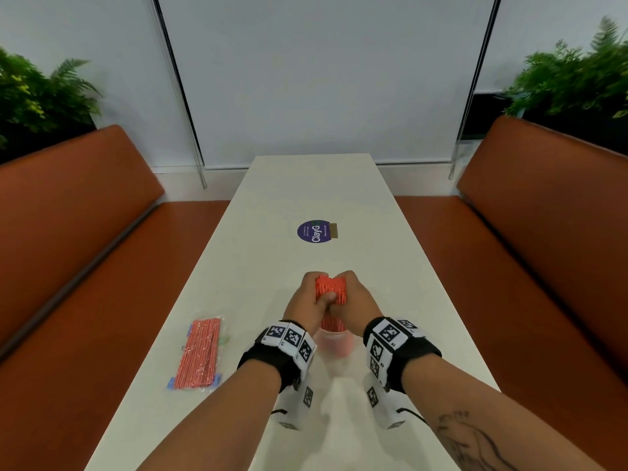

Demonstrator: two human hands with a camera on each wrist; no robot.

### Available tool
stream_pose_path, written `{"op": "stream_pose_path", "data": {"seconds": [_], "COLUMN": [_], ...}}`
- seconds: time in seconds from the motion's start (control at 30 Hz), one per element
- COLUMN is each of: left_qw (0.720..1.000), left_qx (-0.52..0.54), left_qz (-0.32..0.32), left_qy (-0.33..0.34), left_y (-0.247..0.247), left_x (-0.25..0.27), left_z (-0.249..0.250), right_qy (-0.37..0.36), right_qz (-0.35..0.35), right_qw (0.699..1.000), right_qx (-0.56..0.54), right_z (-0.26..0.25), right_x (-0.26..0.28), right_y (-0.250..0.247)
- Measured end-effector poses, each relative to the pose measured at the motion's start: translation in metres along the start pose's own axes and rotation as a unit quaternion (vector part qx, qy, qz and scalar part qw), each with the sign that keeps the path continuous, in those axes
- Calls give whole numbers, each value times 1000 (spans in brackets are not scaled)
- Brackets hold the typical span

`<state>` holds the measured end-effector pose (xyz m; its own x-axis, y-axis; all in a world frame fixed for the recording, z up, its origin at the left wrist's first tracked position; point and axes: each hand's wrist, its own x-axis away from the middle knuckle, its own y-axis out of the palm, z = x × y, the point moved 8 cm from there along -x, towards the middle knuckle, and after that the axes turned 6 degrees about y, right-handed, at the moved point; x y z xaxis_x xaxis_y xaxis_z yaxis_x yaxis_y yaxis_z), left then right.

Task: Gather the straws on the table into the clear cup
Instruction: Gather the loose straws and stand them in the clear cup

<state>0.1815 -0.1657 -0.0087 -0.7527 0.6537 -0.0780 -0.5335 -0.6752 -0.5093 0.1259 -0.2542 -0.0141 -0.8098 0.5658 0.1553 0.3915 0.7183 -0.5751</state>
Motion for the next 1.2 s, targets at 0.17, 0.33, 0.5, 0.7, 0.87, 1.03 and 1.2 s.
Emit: {"op": "stream_pose_path", "data": {"seconds": [0.17,0.33,0.5,0.7,0.87,1.03,1.2], "left_qw": [996,995,981,943,996,997,997], "left_qx": [29,59,-137,-279,-84,-59,-54], "left_qz": [71,55,-25,-83,17,-31,-28], "left_qy": [36,65,136,162,35,-49,-53], "left_y": [-19,-21,-8,5,-23,-8,-19], "left_x": [-2,-8,1,6,19,35,32], "left_z": [9,21,20,20,-10,-31,-39], "right_qy": [-39,-50,-161,-215,-37,90,136], "right_qz": [20,22,23,-1,56,21,30], "right_qw": [998,997,977,938,998,995,989], "right_qx": [-43,-63,134,273,20,27,-41], "right_z": [-4,-3,-8,-4,22,37,33], "right_x": [2,4,17,23,14,21,34], "right_y": [-8,-17,-25,-9,-34,-15,-7]}}
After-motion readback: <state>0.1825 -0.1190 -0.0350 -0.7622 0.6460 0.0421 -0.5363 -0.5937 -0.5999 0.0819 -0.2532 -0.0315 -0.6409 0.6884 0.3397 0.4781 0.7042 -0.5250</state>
